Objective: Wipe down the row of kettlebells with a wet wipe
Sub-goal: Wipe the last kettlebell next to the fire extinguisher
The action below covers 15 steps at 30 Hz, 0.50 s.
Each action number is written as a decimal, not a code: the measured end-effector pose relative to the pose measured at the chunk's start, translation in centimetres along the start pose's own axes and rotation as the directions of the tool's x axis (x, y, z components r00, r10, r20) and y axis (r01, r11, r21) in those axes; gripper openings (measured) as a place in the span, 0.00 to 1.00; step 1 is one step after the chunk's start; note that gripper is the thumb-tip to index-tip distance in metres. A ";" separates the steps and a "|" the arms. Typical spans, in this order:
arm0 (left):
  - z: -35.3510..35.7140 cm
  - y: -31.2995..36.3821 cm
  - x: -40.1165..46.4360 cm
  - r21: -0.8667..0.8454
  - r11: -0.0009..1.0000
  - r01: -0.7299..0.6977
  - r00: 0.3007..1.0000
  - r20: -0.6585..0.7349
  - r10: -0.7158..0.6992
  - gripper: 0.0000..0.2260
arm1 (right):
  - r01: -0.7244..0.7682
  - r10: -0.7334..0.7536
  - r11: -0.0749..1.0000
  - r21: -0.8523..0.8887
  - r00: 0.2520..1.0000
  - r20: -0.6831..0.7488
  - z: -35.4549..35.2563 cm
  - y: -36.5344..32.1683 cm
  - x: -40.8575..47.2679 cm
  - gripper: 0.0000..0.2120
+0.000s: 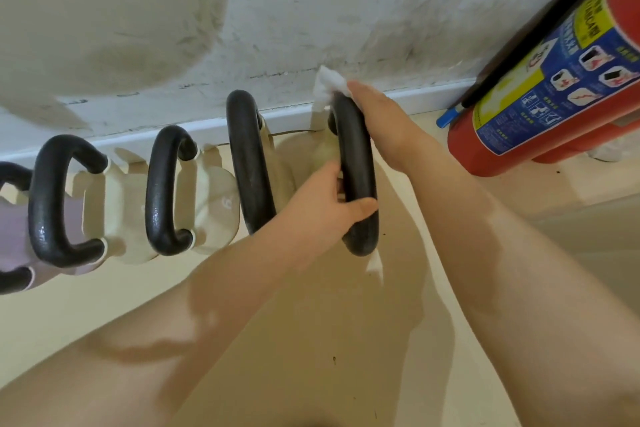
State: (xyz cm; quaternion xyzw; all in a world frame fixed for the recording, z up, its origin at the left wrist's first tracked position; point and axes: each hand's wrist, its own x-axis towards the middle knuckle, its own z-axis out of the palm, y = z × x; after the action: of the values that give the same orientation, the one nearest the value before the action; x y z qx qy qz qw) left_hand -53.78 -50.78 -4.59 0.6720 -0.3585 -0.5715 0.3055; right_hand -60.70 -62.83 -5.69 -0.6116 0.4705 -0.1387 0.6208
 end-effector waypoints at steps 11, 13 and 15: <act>0.1 -1.1 -0.7 -0.030 0.999 -0.034 0.999 0.020 0.034 0.23 | -0.002 0.014 0.992 0.127 0.995 -0.098 0.5 2.2 -0.6 0.18; -0.2 -1.0 -0.5 -0.029 0.999 -0.036 0.999 0.027 0.037 0.22 | 0.060 -0.051 0.995 0.079 0.993 -0.106 0.7 2.1 -0.9 0.14; -0.2 -0.8 -0.4 -0.023 0.999 -0.036 0.999 0.024 0.037 0.21 | 0.168 -0.166 0.986 0.007 0.980 -0.106 0.4 1.5 -1.4 0.10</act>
State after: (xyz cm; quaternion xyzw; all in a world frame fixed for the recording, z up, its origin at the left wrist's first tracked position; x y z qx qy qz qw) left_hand -53.49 -49.99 -5.03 0.6546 -0.3679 -0.5782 0.3192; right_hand -61.73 -61.25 -6.57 -0.6360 0.4483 -0.2259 0.5861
